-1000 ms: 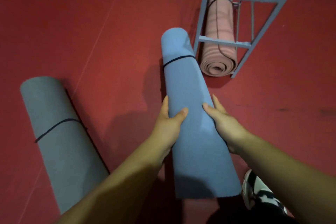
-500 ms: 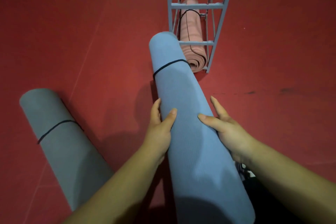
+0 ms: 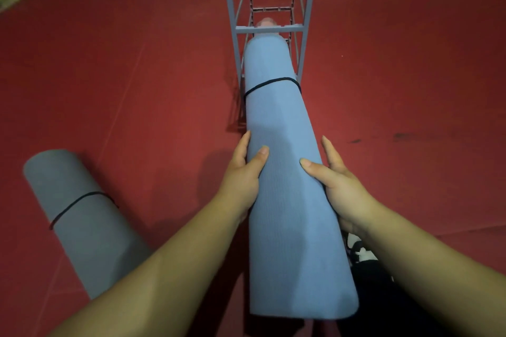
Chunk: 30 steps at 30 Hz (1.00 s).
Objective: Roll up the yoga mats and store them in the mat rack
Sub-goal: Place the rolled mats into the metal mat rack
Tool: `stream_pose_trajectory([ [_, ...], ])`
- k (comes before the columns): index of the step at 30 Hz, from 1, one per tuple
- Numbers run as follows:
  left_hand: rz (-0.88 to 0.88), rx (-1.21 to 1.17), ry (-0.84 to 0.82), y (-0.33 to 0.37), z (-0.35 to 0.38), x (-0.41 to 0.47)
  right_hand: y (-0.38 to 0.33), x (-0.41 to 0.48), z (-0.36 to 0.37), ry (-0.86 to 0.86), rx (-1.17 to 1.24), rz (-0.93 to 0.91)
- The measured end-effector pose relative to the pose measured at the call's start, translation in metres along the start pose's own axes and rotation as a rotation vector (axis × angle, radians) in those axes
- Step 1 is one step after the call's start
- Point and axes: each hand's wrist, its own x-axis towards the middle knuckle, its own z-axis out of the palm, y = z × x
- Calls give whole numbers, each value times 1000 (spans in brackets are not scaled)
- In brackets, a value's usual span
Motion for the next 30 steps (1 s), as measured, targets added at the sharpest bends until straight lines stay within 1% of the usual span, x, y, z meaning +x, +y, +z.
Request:
stream_pose_trajectory([
  [6,9,14,-6,5,1,17,-1,19,-2,-2,11,-10],
  [13,-28,34,17,-9,-5,25,12,31,-5,-50,5,13],
  [23,-27,54,20,-24,-4,25,24,33,-9,-89,5,-27],
  [27,-21,48,25,-19,-2,28,22,34,-9,-62,-15,-46],
  [30,8,55,17,-10,2,38,13,39,-8,1,5,-59],
])
